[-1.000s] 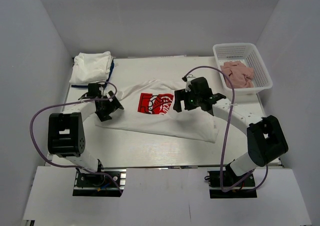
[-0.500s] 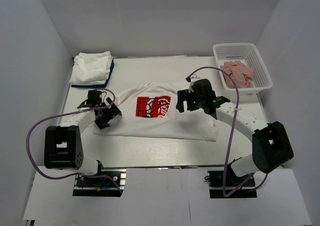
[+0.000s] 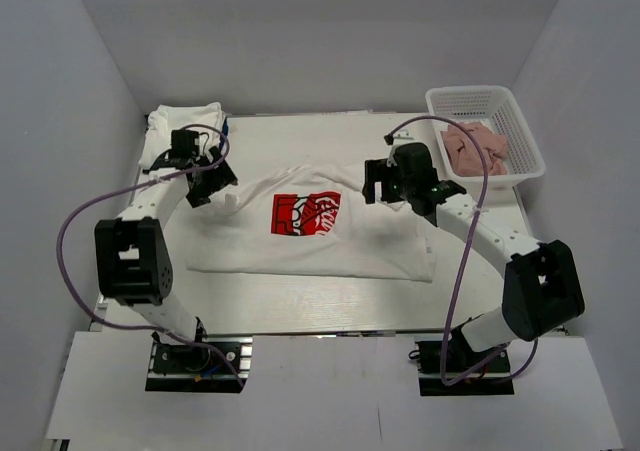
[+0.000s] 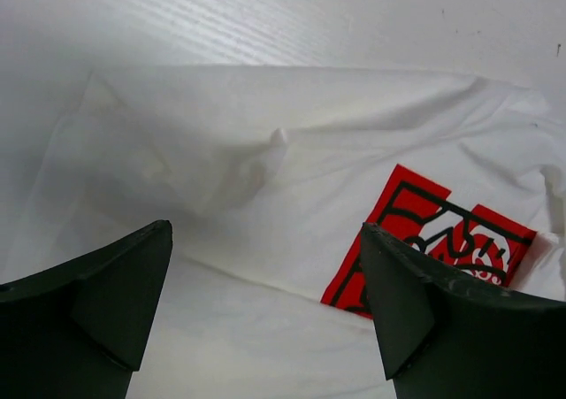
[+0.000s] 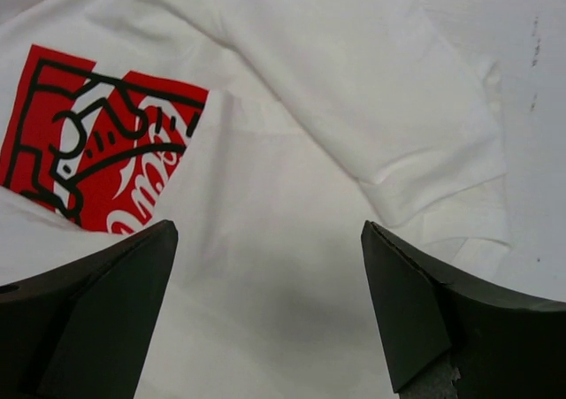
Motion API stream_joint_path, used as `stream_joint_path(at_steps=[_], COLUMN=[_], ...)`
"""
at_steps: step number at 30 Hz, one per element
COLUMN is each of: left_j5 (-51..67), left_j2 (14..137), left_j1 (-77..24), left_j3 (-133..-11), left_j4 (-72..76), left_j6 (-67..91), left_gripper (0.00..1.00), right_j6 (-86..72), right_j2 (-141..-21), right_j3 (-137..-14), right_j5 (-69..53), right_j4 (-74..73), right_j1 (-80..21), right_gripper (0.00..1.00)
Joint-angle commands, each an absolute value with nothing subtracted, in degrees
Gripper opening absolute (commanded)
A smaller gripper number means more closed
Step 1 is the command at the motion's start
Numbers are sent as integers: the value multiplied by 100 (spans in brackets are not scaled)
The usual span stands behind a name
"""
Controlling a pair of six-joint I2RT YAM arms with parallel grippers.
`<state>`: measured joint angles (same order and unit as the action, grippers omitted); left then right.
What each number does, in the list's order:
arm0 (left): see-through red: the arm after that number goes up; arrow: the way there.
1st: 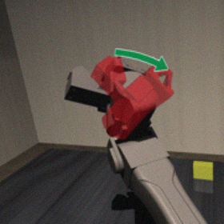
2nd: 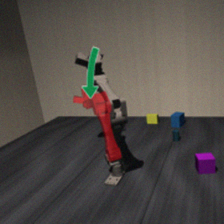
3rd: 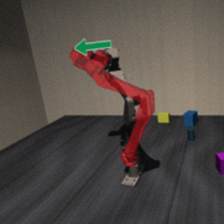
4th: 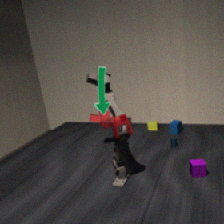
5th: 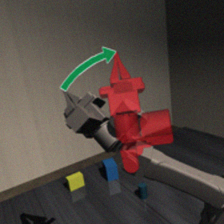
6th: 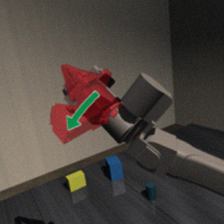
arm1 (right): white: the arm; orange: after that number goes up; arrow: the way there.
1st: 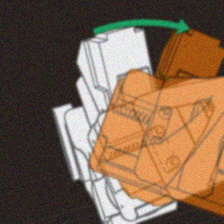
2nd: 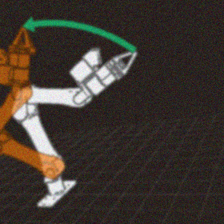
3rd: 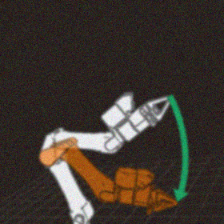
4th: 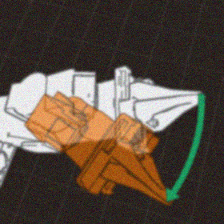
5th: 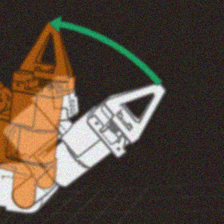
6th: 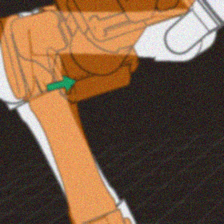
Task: Fold and stack the t-shirts
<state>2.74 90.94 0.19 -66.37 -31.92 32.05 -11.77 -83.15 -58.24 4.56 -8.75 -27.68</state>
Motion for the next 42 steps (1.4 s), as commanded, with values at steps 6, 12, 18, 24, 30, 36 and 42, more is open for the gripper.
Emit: stream_joint_path(at_steps=[6,12,18,24,30,36,42], left_j5=[739,501,677,738,668,686,738], left_j2=[10011,10379,10556,10608,10433,10318,10433], left_j1=[18,18,18,18,18,18,18], left_j3=[-7277,-7277,-7409,-7461,-7751,-8102,-8288], left_j4=[-3252,-2936,-2813,-2812,-2865,-2936,-2883], left_j6=[1996,1644,1644,1723,1723,1573,1573], left_gripper=[91,71,40,0,0,0,0], right_j6=[-976,-984,-1002,-1020,-1081,-1143,-1318], right_j2=[-8850,-8965,-8982,-9026,-9290,-10044,-10432], right_j3=[-6627,-6715,-6662,-6653,-6811,-7618,-7778], right_j5=[721,545,519,378,623,1457,1389], right_j4=[-957,-1002,-1072,-1125,-1327,-1748,-2251], right_j1=[-2417,-2224,-2110,-2031,-1952,-1854,-1697], right_gripper=[90,90,90,90,90,90,90])
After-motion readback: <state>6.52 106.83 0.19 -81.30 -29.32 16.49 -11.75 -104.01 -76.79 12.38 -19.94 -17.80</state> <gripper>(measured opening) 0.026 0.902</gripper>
